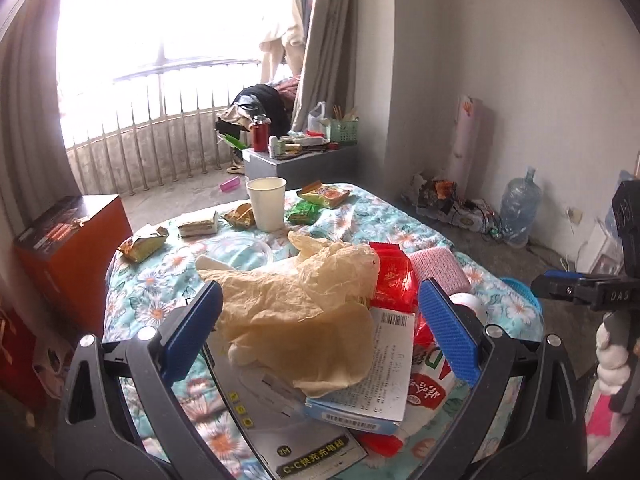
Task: Collect trash
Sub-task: 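Grasp the beige plastic bag with the left gripper while the right gripper grasps the white glove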
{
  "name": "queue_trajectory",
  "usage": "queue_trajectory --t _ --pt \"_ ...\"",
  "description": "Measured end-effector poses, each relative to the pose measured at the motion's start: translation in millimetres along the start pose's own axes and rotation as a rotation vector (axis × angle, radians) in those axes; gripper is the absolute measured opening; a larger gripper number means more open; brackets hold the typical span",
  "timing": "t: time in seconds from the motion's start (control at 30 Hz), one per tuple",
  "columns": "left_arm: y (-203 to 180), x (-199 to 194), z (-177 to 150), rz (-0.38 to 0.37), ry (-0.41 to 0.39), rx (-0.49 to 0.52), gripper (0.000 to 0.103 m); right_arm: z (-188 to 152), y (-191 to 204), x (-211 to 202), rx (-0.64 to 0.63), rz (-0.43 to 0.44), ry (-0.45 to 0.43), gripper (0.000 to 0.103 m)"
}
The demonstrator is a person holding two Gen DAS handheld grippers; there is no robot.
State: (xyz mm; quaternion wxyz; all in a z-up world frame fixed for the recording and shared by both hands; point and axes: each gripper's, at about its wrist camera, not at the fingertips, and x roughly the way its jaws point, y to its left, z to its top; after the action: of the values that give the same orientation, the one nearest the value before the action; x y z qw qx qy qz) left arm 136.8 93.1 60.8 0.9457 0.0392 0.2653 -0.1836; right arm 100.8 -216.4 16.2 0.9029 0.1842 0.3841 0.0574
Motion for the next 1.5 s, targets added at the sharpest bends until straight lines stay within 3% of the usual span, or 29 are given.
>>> queue_trajectory --t 0.07,0.13,0.27,0.43,0.6,0.8,1.03,1.2,1.4,1.5 --pt "3 16 5 -0.019 0.043 0.012 0.093 1 -3 4 0.015 0.003 0.011 0.092" --pt "4 31 8 -0.025 0.072 0.033 0.081 1 -5 10 0.025 0.003 0.024 0.092" --pt "-3 60 0 -0.013 0.142 0.097 0.067 2 -7 18 0.025 -0.006 0.046 0.092" --pt "-3 81 -7 -0.017 0.233 0.11 0.03 6 -11 24 0.037 -0.01 0.057 0.092" --pt "1 80 -9 -0.004 0.237 0.106 0.001 8 -12 24 0.038 -0.011 0.053 0.092" --pt "13 57 7 0.001 0.131 0.042 0.0 7 -13 17 0.038 -0.016 0.037 0.092" --pt "45 10 35 0.009 -0.049 -0.12 0.0 9 -9 3 0.024 -0.025 -0.001 0.092" --pt "71 -30 45 0.064 -0.168 -0.205 0.0 20 4 -3 -0.017 -0.014 -0.032 0.09" --pt "95 -57 37 0.127 -0.203 -0.278 0.0 48 39 3 -0.045 0.154 -0.034 0.084" --pt "104 -64 26 0.133 -0.196 -0.318 0.0 62 60 25 -0.006 0.295 0.037 0.08"
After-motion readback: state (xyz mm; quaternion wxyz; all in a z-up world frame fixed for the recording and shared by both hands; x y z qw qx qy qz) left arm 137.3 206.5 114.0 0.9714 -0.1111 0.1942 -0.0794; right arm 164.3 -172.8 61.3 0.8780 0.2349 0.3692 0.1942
